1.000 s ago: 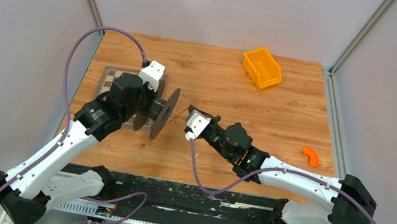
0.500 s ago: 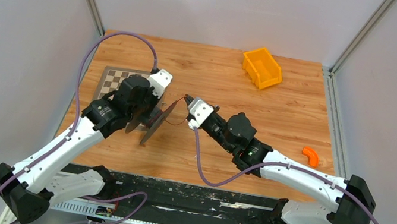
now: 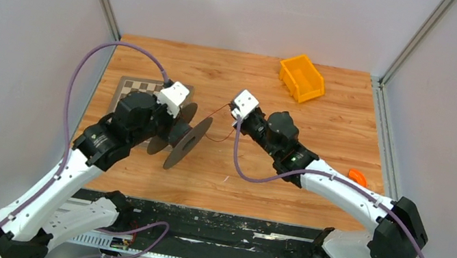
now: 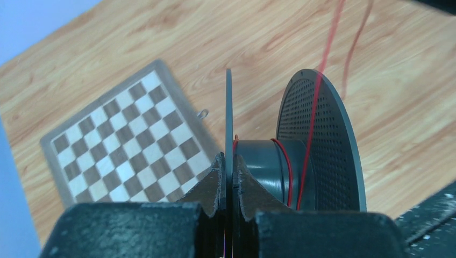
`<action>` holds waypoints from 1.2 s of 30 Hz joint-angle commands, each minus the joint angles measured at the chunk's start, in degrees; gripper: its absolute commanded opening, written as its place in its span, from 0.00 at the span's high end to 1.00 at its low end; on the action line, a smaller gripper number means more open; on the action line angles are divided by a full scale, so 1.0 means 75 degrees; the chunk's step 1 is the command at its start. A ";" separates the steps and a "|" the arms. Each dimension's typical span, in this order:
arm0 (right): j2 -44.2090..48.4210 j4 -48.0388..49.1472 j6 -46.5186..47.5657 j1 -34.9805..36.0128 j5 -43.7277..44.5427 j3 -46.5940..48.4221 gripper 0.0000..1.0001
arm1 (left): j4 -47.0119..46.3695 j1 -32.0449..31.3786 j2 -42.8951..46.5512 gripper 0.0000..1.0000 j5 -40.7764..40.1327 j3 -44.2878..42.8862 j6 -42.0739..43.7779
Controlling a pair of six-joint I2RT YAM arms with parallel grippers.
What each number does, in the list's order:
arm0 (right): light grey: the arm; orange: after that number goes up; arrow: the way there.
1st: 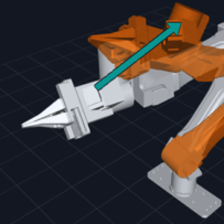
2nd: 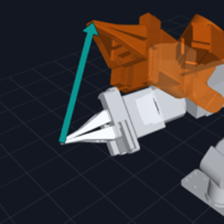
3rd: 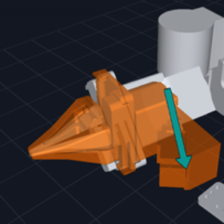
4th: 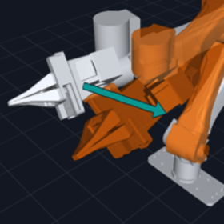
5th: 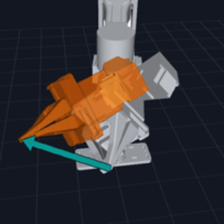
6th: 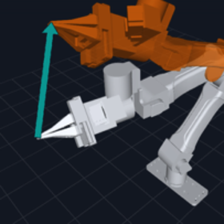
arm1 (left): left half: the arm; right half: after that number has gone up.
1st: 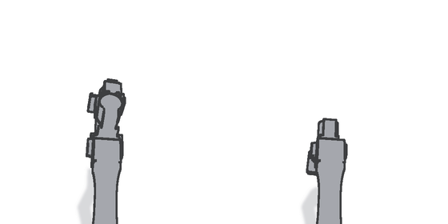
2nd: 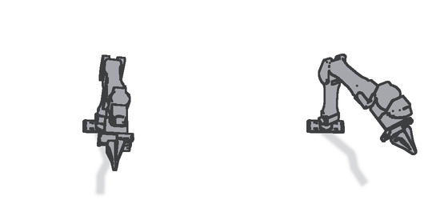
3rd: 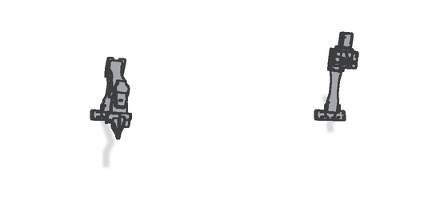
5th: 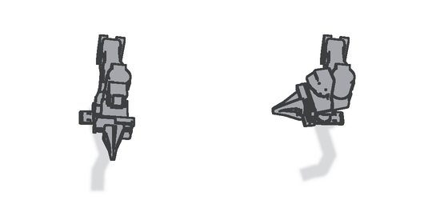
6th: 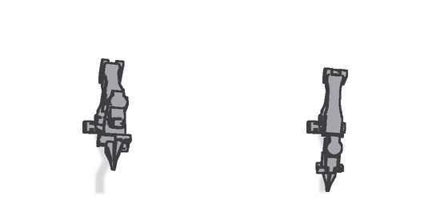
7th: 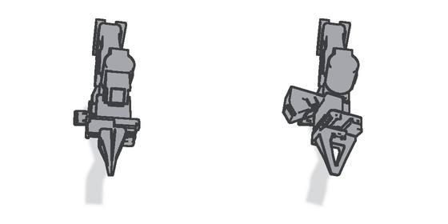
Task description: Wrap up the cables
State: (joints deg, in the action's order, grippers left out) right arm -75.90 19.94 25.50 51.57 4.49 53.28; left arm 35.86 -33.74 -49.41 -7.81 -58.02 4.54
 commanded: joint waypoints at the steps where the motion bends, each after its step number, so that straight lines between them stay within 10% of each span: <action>1: 0.0138 -0.0375 -0.0736 -0.0728 -0.0933 0.0046 1.00 | -0.0017 0.0075 0.0599 1.00 0.1302 -0.0111 -0.0214; 14: 0.0504 -0.1133 -0.1472 -0.1210 -0.2866 -0.0494 1.00 | -0.0731 0.2317 0.0551 1.00 0.4657 -0.0611 -0.2991; 36: 0.1000 0.0590 -0.3988 -0.1984 -0.6318 -0.1750 0.96 | -0.3922 0.3459 0.1208 1.00 0.5412 0.0826 -0.7092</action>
State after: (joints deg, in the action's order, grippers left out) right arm -69.14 19.25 0.86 36.40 -37.80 41.80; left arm 18.13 -8.56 -42.61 33.65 -51.33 -40.95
